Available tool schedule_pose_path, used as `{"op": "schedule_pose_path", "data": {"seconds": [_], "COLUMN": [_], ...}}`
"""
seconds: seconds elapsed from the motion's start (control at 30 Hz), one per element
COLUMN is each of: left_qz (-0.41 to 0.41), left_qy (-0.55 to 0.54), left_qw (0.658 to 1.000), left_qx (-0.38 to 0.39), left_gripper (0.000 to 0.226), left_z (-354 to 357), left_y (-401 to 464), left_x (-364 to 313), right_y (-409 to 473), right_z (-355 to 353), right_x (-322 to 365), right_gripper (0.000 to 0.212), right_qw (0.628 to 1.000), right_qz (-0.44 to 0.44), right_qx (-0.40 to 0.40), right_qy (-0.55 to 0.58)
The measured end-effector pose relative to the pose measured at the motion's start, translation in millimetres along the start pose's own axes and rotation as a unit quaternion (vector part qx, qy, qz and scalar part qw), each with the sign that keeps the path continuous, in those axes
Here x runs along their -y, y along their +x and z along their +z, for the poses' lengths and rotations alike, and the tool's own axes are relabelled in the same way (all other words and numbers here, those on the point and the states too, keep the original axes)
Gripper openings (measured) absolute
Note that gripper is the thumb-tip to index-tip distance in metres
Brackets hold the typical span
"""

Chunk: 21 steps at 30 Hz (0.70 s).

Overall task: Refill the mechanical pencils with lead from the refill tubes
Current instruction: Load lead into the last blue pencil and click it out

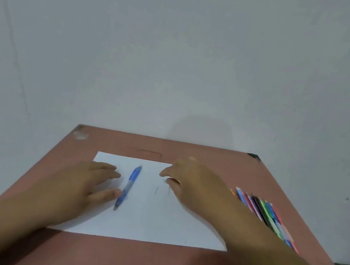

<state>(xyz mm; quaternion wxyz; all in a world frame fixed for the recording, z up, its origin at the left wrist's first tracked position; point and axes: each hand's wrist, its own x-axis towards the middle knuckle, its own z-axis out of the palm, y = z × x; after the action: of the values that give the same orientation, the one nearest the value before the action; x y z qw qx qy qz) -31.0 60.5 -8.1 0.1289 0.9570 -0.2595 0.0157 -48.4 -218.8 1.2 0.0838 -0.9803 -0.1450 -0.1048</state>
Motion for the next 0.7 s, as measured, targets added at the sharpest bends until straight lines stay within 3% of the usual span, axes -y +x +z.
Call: {"op": "schedule_pose_path", "data": {"seconds": [0.17, 0.33, 0.53, 0.6, 0.67, 0.7], "left_qz": [-0.028, -0.026, -0.036, -0.033, -0.006, 0.001], "left_qy": [-0.078, -0.076, -0.077, -0.107, -0.114, -0.113], "left_qw": [0.996, 0.996, 0.996, 0.993, 0.992, 0.991], "left_qx": [0.031, 0.036, 0.0, -0.019, -0.058, -0.075], "left_gripper": [0.08, 0.061, 0.062, 0.049, 0.012, 0.02], "left_z": [0, -2, -8, -6, -4, -3], "left_y": [-10, -7, 24, 38, 56, 65], "left_x": [23, 23, 2, -3, -9, -11], "right_y": [46, 69, 67, 63, 59, 56], "right_z": [20, 35, 30, 26, 21, 19], "right_x": [29, 27, 11, 8, 7, 7], "right_gripper": [0.039, 0.022, 0.018, 0.02, 0.02, 0.018], "right_qw": [0.997, 0.991, 0.995, 0.998, 0.996, 0.992], "right_qz": [-0.073, -0.127, -0.093, -0.062, -0.046, -0.039], "right_qx": [0.032, 0.018, 0.017, 0.012, -0.019, -0.056], "right_qy": [-0.012, -0.041, -0.017, 0.019, 0.071, 0.107]}}
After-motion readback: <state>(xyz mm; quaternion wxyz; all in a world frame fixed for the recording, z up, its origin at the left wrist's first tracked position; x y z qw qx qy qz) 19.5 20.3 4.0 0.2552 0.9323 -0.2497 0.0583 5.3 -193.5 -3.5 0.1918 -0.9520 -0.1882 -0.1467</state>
